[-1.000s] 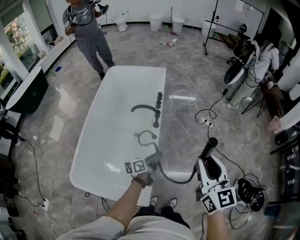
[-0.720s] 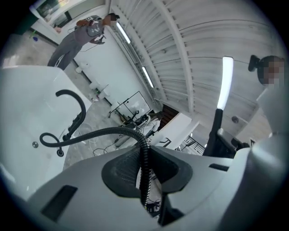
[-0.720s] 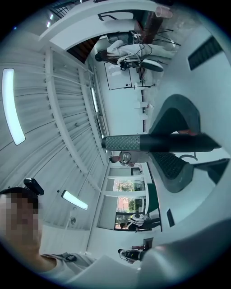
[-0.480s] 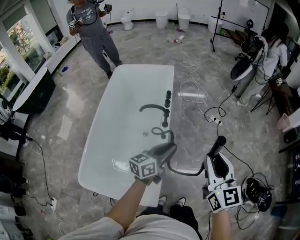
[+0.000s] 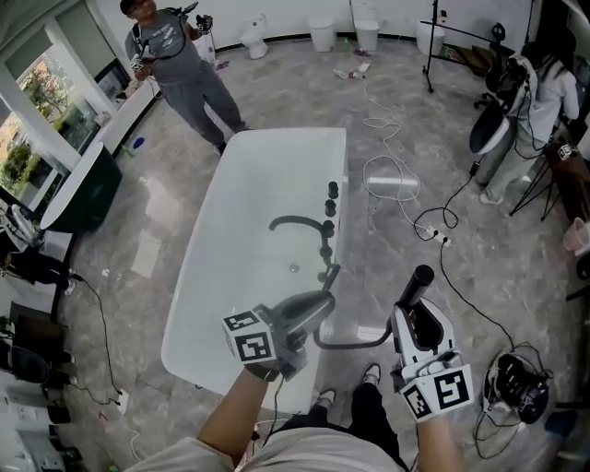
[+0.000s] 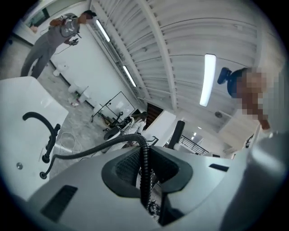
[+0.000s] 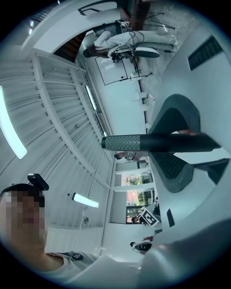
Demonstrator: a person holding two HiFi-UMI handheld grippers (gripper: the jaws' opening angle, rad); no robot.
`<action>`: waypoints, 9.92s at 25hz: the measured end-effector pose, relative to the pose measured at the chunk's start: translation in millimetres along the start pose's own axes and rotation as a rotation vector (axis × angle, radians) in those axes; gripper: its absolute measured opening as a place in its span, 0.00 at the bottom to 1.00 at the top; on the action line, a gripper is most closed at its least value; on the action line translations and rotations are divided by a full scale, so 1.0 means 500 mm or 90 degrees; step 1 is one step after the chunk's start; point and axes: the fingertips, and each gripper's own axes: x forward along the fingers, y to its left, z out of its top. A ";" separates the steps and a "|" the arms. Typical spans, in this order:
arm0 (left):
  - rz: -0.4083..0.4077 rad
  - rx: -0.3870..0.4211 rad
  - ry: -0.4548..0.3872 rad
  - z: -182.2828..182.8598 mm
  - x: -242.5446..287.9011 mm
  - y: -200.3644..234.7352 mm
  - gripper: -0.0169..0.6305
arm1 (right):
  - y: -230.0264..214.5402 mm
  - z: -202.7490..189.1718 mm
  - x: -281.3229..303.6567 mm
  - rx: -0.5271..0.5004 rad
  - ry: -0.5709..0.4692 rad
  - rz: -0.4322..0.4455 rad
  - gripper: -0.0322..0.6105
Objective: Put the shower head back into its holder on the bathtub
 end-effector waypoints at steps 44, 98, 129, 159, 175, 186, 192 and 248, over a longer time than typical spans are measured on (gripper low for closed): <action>0.320 -0.108 -0.126 0.104 -0.132 -0.005 0.12 | 0.069 -0.062 0.205 0.052 0.057 0.253 0.25; 0.224 -0.421 0.140 -0.188 0.075 0.362 0.12 | 0.007 -0.049 0.279 -0.022 0.053 0.185 0.25; 0.206 -0.903 -0.152 -0.314 0.100 0.570 0.12 | -0.039 -0.103 0.367 -0.025 0.103 0.236 0.25; 0.374 -0.828 -0.043 -0.454 0.030 0.843 0.19 | -0.073 -0.245 0.505 0.026 0.101 0.238 0.25; 0.431 -0.662 -0.012 -0.364 0.002 0.781 0.23 | -0.038 -0.196 0.541 0.057 0.022 0.285 0.25; 0.389 -0.604 0.034 -0.339 0.012 0.702 0.34 | -0.032 -0.071 0.523 0.065 -0.055 0.308 0.25; 0.392 -0.554 0.054 -0.353 -0.007 0.698 0.33 | -0.013 -0.120 0.535 0.072 -0.028 0.325 0.25; 0.606 0.107 -0.139 -0.161 -0.114 0.749 0.03 | 0.026 -0.795 0.565 -0.096 0.177 0.389 0.25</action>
